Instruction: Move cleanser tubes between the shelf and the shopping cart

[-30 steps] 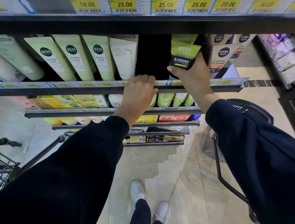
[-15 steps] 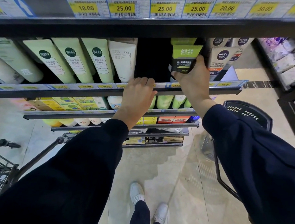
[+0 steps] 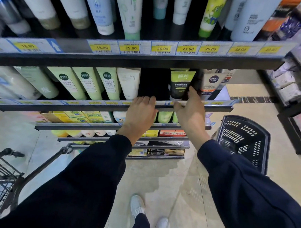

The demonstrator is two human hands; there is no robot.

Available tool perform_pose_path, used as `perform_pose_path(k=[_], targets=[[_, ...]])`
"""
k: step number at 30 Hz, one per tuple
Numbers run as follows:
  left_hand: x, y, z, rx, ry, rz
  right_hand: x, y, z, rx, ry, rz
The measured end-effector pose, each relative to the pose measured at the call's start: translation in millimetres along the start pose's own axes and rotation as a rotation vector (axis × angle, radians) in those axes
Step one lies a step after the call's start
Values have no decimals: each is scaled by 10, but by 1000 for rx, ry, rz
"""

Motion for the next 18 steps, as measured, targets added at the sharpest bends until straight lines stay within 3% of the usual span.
perform_pose_path(k=[7, 18], targets=[[68, 649, 944, 34, 173, 53, -257, 62, 1016, -147, 304, 363], [-412, 1561, 2770, 112, 634, 8, -1229, -229, 2188, -518, 657, 427]])
Point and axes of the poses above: each hand's wrist, its own z-axis away from the middle knuckle, its own y-axis out of the back of the hand, x = y × z, the point moved 5 cm from there along -z, towards the middle knuckle, and after that the axes turned 6 degrees about -x, right-handed, at the moved point
